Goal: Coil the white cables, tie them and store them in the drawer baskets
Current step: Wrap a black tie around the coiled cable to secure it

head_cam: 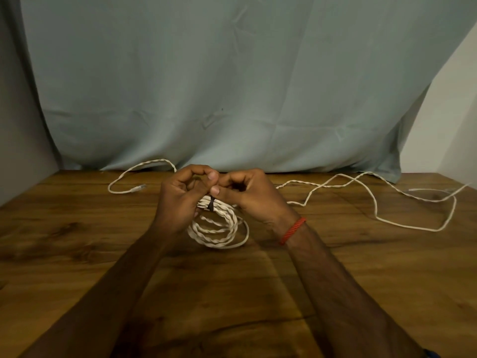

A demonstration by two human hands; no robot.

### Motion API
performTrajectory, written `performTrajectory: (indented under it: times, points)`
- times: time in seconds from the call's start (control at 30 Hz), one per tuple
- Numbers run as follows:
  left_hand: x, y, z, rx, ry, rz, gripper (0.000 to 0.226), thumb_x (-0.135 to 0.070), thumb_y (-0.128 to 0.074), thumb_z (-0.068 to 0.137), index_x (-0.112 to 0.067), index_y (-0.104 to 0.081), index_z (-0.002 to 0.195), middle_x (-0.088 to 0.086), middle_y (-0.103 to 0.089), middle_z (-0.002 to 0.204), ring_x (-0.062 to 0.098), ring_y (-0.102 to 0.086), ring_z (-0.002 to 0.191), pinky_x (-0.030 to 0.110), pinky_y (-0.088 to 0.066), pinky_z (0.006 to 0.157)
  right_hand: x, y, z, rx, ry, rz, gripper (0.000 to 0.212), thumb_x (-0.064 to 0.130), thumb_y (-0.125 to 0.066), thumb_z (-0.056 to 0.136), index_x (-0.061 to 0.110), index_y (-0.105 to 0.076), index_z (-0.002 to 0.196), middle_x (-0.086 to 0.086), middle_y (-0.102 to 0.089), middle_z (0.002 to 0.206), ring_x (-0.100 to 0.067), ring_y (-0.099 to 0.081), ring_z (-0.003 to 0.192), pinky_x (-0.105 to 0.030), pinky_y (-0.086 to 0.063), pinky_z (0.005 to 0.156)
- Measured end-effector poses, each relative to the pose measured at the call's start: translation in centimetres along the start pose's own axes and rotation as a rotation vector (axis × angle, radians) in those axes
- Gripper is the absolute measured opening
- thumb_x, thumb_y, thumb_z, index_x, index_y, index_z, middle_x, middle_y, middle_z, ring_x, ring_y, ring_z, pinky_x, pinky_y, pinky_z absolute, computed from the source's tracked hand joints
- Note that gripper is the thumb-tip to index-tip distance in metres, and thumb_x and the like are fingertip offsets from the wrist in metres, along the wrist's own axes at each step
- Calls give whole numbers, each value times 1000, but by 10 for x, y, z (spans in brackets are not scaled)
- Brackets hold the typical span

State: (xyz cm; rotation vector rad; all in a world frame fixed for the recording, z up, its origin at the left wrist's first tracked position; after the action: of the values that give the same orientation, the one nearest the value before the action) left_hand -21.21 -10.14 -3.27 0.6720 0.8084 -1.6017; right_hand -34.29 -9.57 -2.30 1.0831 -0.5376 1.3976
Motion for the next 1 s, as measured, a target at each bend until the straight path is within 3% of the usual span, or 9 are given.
performTrajectory:
  times: [0.17, 0.27, 0.37, 0.47, 0.6, 0.7, 0.83, 0.9, 1.0]
  points:
    - [3, -2, -2, -16, 54, 30, 7, -18, -64, 89, -13, -68, 92, -8, -73, 69, 0, -66, 56, 13, -44, 44, -1, 5, 0, -81, -54, -34, 8, 9, -77, 86, 1, -76, 86, -11, -76, 81, -15, -69, 75, -27, -54, 73]
    - [11, -3, -3, 8, 115, 2, 25, -38, -58, 91, -19, -75, 91, 1, -65, 64, 6, -58, 48, 18, -40, 46, 2, 14, 0, -191, -46, -109, 8, 15, -79, 84, 15, -77, 76, -2, -77, 81, -15, -73, 80, -35, -57, 79]
    - [15, -8, -5, 36, 152, 69, 42, -40, -56, 92, -2, -69, 81, -1, -43, 45, 4, -37, 34, 15, -26, 38, 7, 30, -2, -341, -21, -101, 15, 13, -77, 86, 15, -73, 71, 4, -73, 72, -7, -66, 70, -26, -53, 69]
    - [15, -15, -6, 61, 142, 104, 47, -38, -63, 86, 0, -53, 60, 5, -40, 44, 8, -32, 33, 16, -26, 37, 7, 44, -3, -446, -33, -102, 19, 9, -75, 85, 15, -72, 68, 7, -67, 65, -1, -57, 62, -17, -47, 64]
    - [19, -27, -8, 123, 148, 24, 47, -33, -64, 87, 4, -50, 61, 9, -38, 46, 11, -29, 33, 18, -24, 38, -5, 59, -4, -525, -131, -65, 19, 8, -75, 85, 12, -72, 66, 11, -63, 60, 5, -51, 53, -17, -43, 60]
    - [21, -33, -13, 180, 169, -22, 36, -24, -66, 86, 1, -52, 64, 8, -35, 52, 10, -26, 35, 16, -23, 38, -22, 56, -7, -511, -253, 64, 13, 3, -72, 87, -2, -71, 75, -1, -65, 69, -2, -54, 58, -21, -46, 61]
    - [29, -18, -17, 153, 194, 28, 38, -8, -65, 91, -13, -58, 53, 7, -38, 46, 9, -30, 35, 17, -26, 37, -44, 29, -6, -328, -422, 177, 3, 1, -73, 85, -2, -72, 85, -9, -65, 74, -12, -55, 57, -24, -45, 56]
    - [31, -12, -18, 113, 213, 10, 46, -4, -62, 93, -19, -58, 50, 0, -39, 45, 8, -31, 36, 16, -26, 37, -50, 20, -5, -279, -444, 185, 19, 1, -73, 84, -12, -71, 97, -12, -63, 74, -14, -52, 54, -24, -43, 54]
    - [32, -8, -15, 55, 232, -56, 45, -1, -58, 94, -17, -58, 52, 2, -38, 46, 7, -30, 34, 15, -24, 37, -53, 8, -6, -240, -423, 259, 30, 1, -72, 83, -23, -62, 99, -23, -65, 83, -25, -58, 71, -30, -48, 64]
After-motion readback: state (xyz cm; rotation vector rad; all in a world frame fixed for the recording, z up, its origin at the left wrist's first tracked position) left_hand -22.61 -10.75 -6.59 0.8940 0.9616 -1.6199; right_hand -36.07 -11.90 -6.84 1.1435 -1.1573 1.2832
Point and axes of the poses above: each hand's wrist, its own z-axis towards the middle knuckle, its own y-axis out of the back of the hand, x = y × z, the point moved 9 cm from there along z, towards the middle knuckle
